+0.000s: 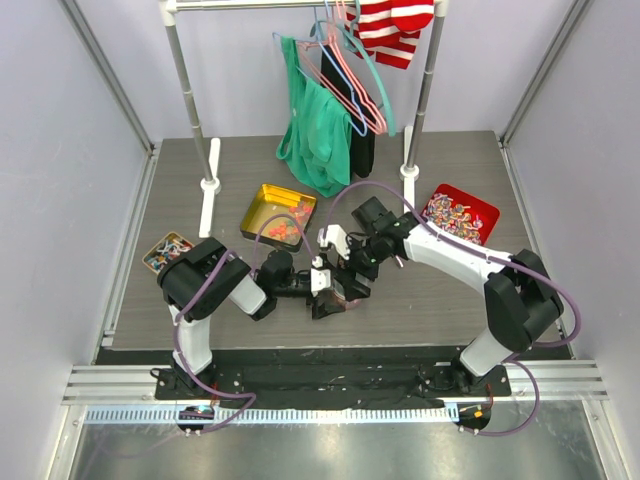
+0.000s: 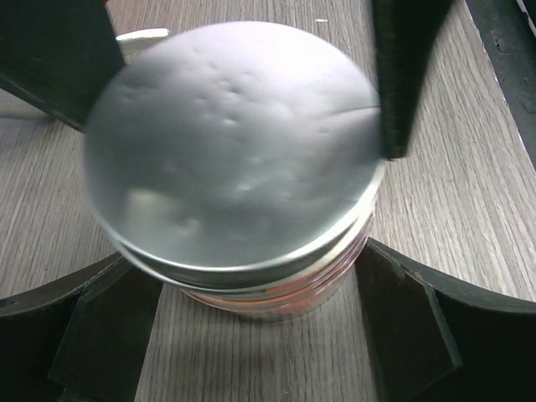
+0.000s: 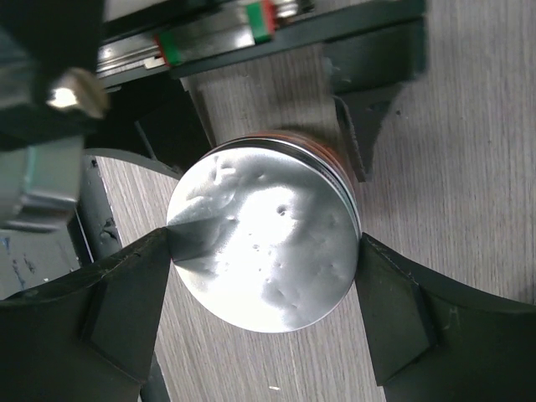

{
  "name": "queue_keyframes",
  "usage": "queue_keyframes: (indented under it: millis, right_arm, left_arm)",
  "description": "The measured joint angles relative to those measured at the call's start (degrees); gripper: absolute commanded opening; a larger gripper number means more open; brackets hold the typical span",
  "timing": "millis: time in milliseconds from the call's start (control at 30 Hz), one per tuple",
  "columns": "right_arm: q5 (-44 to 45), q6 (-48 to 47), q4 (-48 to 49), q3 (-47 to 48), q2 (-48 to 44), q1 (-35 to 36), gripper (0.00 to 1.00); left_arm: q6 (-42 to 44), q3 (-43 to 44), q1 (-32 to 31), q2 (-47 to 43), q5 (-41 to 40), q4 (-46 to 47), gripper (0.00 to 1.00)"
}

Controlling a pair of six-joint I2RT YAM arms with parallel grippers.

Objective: Pack the candies
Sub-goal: Screw the bottle lid onto the packing bottle.

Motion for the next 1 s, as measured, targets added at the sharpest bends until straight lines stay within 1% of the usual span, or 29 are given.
queue_keyframes:
  millis: [233,600,633,867,967,1000]
  right_arm:
    - [0.5,-1.4,-0.5,0.2,0.9,1.3,0.69]
    - [0.9,-1.4,-0.4,0.4,1.4,1.5,0.70]
    - [0.9,-1.4,-0.4,0.4,1.5,1.5,0.72]
    - [-0.1,-1.1,0.0,0.9,2.6,1.4,0.77]
    - [-0.2,-1.2,-0.1,0.9,2.6,1.3,0.80]
    - [-0.2,-1.2,-0.1,0.9,2.6,1.3,0.83]
  left_arm:
    - [0.0,0.0,0.0,0.0,0.1,-0.1,0.97]
    - [0.0,0.0,0.0,0.0,0.2,-0.2,0.97]
    - [0.0,0.0,0.0,0.0,0.2,-0.2,0.97]
    - [-0.2,0.0,0.2,0.0,0.8,-0.5,0.97]
    - [-0.2,0.0,0.2,0.0,0.9,-0.5,0.97]
    - [-0.2,0.0,0.2,0.0,0.9,-0.5,0.97]
